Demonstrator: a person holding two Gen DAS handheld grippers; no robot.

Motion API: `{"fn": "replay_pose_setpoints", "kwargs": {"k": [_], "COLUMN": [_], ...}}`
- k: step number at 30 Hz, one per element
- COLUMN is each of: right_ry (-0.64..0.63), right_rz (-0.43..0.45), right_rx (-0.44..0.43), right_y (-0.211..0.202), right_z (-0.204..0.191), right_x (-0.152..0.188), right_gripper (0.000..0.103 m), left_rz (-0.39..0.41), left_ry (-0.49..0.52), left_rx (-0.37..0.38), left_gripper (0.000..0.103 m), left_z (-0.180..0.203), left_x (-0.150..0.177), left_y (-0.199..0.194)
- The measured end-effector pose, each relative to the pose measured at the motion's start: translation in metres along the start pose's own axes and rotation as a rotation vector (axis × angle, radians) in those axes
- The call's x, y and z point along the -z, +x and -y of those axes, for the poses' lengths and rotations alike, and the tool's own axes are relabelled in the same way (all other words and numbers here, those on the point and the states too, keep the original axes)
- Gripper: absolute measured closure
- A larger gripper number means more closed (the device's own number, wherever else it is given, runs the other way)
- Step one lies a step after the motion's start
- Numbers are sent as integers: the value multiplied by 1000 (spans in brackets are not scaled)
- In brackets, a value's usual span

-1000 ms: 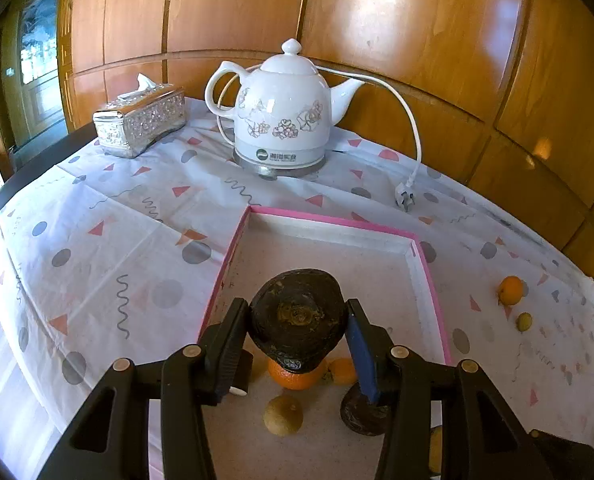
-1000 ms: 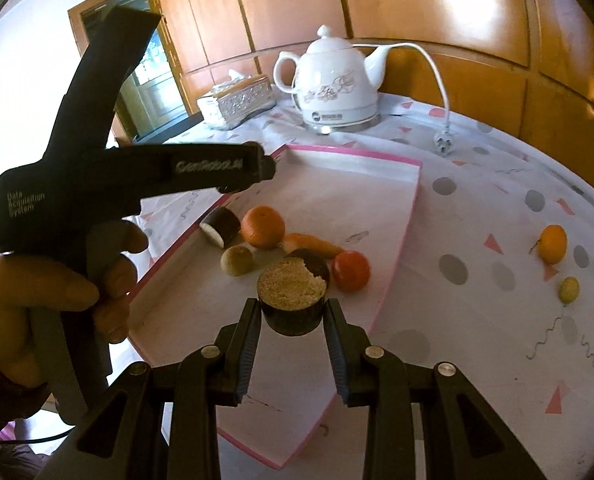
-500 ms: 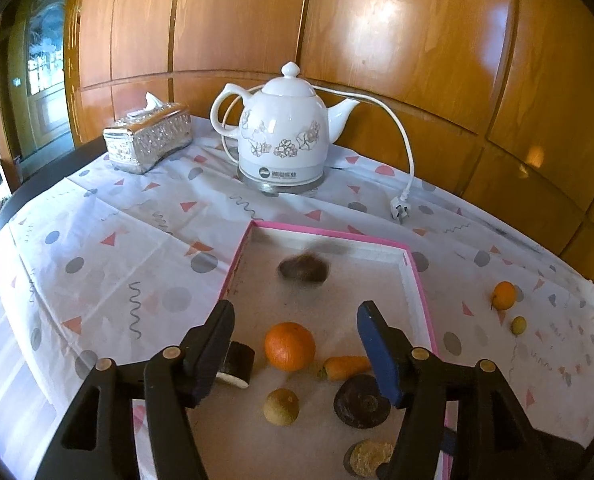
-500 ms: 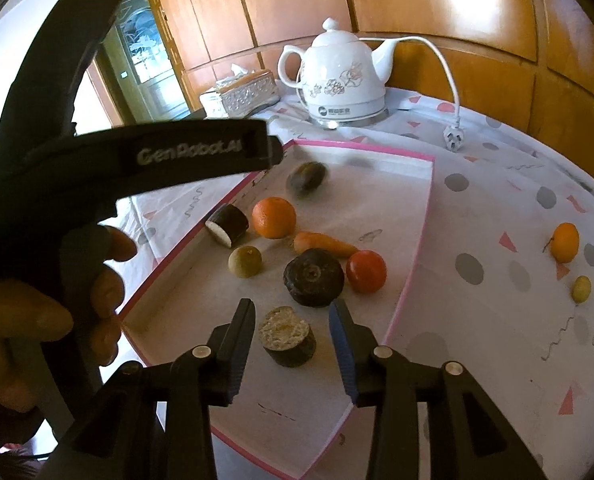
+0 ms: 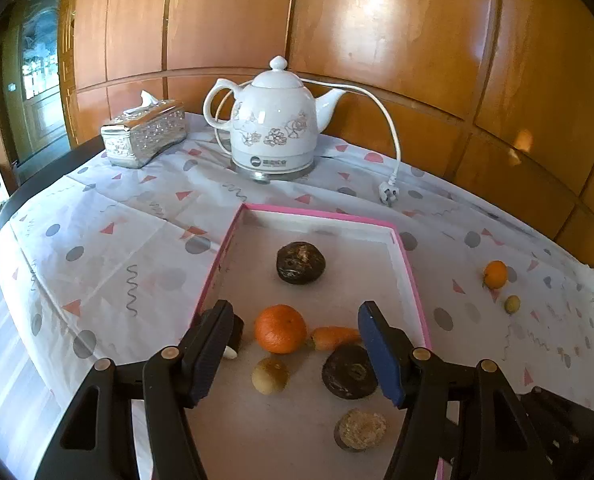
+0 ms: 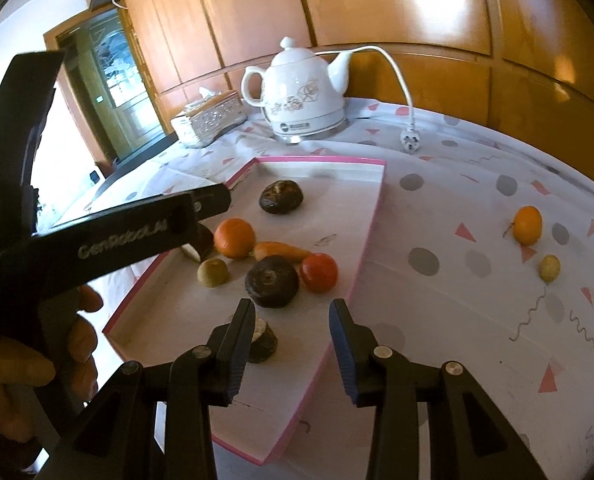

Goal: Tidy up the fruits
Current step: 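Lift both open tools out of the tray toward the mandarin and yellow fruit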

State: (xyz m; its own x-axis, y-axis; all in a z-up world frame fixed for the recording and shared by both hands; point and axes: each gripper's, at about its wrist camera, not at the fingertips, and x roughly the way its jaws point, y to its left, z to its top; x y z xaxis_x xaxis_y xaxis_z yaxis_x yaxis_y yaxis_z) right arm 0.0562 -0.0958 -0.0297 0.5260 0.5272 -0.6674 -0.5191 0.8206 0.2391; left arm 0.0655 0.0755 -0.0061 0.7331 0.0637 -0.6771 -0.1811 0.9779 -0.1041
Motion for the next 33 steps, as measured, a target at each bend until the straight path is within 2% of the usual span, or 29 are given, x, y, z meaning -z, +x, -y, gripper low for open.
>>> {"fn": "replay_pose_setpoints", "kwargs": {"k": [20,33], "right_ry": [99,239], "right_rz": [38,48], "right_rx": [75,164], "right_y": [-12,-24], "right_z": [30,83], "right_x": [5,23], "right_gripper": [64,64], "left_rz": [-36,-51], "left_ry": [58,98], "left_rx": [39,77], "left_gripper": [37,37], "left_z": [22,39], "left_x": [12,18], "left_y": [1,1]}}
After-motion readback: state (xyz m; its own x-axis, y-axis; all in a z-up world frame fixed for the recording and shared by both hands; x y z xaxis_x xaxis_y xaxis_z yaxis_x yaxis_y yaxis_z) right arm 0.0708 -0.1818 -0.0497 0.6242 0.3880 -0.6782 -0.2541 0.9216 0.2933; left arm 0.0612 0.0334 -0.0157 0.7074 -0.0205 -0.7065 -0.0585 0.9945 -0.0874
